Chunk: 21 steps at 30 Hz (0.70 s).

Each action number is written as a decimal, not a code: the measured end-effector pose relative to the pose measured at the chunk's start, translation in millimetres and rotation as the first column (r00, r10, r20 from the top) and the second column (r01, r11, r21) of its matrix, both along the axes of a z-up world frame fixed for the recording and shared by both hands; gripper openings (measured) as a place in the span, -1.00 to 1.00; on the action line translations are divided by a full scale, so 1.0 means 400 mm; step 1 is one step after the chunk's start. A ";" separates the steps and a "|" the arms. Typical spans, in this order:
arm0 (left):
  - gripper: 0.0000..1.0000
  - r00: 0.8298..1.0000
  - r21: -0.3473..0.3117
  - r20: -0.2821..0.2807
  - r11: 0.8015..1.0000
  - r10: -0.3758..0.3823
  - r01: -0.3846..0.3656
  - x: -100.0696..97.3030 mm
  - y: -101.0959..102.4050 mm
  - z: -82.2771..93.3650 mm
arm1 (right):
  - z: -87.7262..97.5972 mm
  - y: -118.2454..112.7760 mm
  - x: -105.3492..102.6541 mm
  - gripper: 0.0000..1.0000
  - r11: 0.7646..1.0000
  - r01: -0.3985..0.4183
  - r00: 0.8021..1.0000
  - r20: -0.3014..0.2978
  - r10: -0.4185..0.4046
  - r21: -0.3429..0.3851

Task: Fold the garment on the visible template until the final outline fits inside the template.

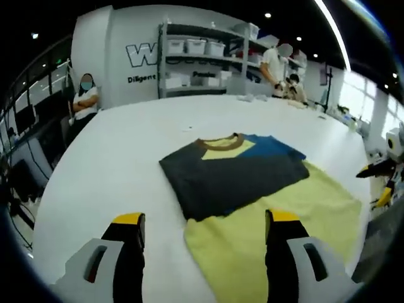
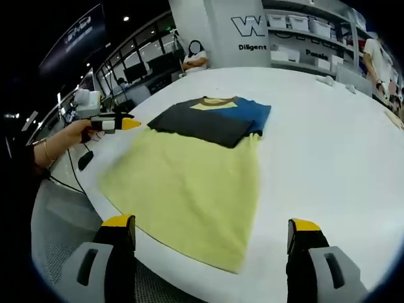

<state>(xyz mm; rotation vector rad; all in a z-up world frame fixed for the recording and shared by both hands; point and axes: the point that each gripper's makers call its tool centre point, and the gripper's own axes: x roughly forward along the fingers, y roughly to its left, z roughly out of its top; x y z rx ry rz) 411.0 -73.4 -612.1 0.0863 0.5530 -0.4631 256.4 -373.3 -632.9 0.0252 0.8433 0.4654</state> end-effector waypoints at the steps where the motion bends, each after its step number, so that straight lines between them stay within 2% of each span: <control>1: 0.62 1.000 0.006 0.000 1.000 -0.018 0.018 -0.006 -0.001 -0.002 | -0.002 0.001 -0.001 0.98 1.000 -0.002 1.000 -0.002 0.002 0.000; 5: 0.90 0.999 0.027 -0.030 0.999 -0.040 0.041 -0.037 0.017 -0.008 | -0.001 0.005 -0.004 0.98 1.000 -0.009 1.000 -0.004 0.009 0.001; 7: 0.96 0.998 0.023 -0.037 0.998 -0.052 0.053 -0.056 0.019 -0.007 | -0.002 0.007 -0.004 0.98 1.000 -0.011 1.000 -0.004 0.011 0.000; 11: 0.98 0.994 0.026 -0.089 0.997 -0.065 0.067 -0.103 0.024 -0.020 | -0.003 0.010 -0.005 0.98 1.000 -0.013 1.000 -0.003 0.013 -0.001; 21: 0.95 0.986 0.025 -0.148 0.996 -0.083 0.087 -0.186 0.029 -0.038 | -0.007 0.019 -0.017 0.98 1.000 -0.029 1.000 -0.013 0.029 0.003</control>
